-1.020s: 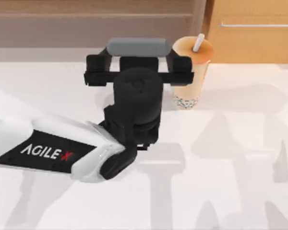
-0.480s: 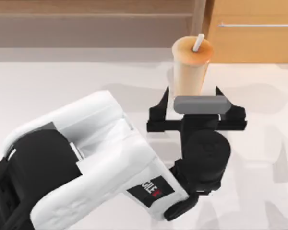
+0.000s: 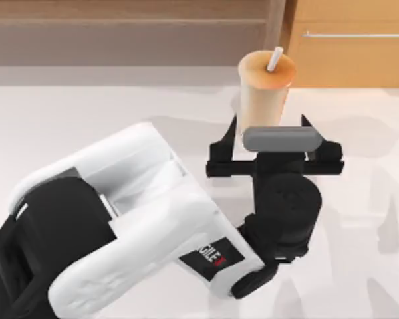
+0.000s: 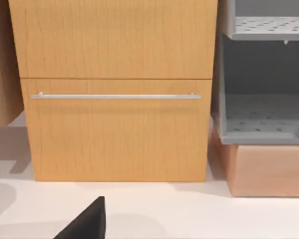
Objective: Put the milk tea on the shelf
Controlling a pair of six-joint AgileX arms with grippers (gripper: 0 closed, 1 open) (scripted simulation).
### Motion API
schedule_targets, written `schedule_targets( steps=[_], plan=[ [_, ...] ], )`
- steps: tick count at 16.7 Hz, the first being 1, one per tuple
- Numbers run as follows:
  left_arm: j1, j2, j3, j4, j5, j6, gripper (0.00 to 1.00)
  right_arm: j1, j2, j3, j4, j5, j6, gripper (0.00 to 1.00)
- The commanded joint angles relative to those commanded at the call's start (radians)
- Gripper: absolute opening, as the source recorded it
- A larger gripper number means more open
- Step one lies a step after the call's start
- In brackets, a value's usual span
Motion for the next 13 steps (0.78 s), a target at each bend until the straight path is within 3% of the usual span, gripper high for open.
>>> schedule_targets(
  steps=[7,11,13],
  plan=[
    [0.116,0.087,0.201,-0.118,0.117,-0.005,1.0,0.0,0.0,0.0,0.0,0.0,0.0,1.0],
    [0.122,0.091,0.211,-0.125,0.124,-0.005,1.0,0.0,0.0,0.0,0.0,0.0,0.0,1.0],
    [0.122,0.091,0.211,-0.125,0.124,-0.005,0.85,0.0,0.0,0.0,0.0,0.0,0.0,1.0]
  ],
)
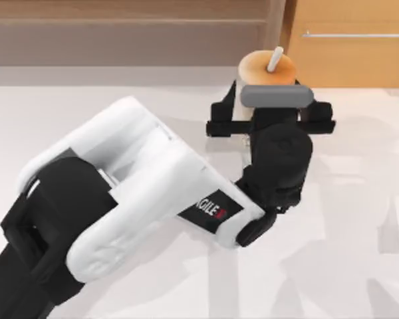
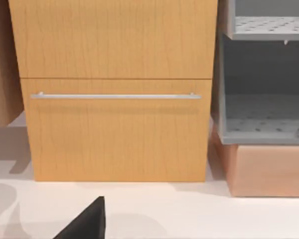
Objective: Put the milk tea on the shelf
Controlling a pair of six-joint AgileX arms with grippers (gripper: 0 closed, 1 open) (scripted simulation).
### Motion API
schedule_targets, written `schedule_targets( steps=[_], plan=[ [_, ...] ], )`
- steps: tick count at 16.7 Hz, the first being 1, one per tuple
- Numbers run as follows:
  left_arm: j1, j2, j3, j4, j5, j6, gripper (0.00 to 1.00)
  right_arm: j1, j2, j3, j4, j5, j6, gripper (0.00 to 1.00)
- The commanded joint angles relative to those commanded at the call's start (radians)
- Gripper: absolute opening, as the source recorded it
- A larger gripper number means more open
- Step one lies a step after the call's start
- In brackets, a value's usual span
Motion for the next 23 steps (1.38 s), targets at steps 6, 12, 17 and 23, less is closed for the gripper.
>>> schedule_targets(
  steps=[6,12,17,23],
  plan=[
    [0.0,0.0,0.0,0.0,0.0,0.0,0.4,0.0,0.0,0.0,0.0,0.0,0.0,1.0],
    [0.0,0.0,0.0,0.0,0.0,0.0,0.0,0.0,0.0,0.0,0.0,0.0,0.0,1.0],
    [0.0,0.0,0.0,0.0,0.0,0.0,0.0,0.0,0.0,0.0,0.0,0.0,0.0,1.0],
    [-0.003,-0.019,-0.003,-0.016,0.0,0.002,0.0,0.0,0.0,0.0,0.0,0.0,0.0,1.0]
  ],
)
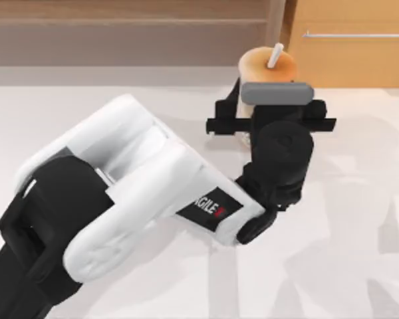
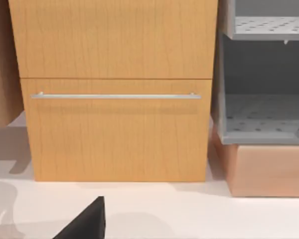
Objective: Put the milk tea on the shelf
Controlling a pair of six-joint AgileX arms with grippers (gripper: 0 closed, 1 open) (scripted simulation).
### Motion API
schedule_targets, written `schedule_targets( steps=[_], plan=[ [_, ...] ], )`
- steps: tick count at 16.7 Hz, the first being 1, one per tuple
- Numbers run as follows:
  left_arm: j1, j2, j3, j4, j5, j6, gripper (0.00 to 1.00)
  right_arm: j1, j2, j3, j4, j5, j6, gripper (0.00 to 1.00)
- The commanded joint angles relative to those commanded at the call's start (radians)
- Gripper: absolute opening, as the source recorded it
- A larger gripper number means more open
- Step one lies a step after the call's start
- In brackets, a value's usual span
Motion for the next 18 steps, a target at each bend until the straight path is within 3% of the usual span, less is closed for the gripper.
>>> schedule_targets(
  steps=[8,14,18],
  plan=[
    [-0.001,-0.033,0.015,-0.012,0.02,0.001,0.0,0.0,0.0,0.0,0.0,0.0,0.0,1.0],
    [0.024,-0.219,-0.022,-0.12,0.166,-0.002,0.0,0.0,0.0,0.0,0.0,0.0,0.0,1.0],
    [0.106,-0.375,-0.111,-0.234,0.266,-0.009,0.0,0.0,0.0,0.0,0.0,0.0,0.0,1.0]
  ],
)
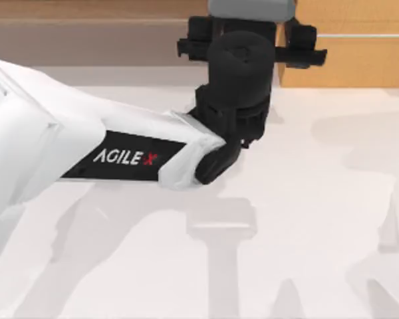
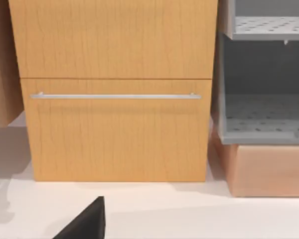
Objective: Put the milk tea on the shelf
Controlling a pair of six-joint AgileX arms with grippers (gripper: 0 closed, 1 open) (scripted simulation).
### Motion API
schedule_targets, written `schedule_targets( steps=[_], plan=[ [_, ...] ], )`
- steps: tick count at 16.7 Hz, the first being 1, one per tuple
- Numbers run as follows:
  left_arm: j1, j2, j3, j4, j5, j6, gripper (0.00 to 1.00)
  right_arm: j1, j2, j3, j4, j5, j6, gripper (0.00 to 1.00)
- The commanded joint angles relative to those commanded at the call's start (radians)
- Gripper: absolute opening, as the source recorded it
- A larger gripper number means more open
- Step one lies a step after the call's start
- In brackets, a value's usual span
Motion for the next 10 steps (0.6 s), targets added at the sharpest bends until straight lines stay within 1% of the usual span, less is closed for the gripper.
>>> schedule_targets(
  steps=[5,10],
  plan=[
    [0.183,-0.177,-0.083,-0.127,0.096,-0.014,0.0,0.0,0.0,0.0,0.0,0.0,0.0,1.0],
    [0.382,-0.265,-0.081,-0.226,0.196,-0.016,0.0,0.0,0.0,0.0,0.0,0.0,0.0,1.0]
  ],
)
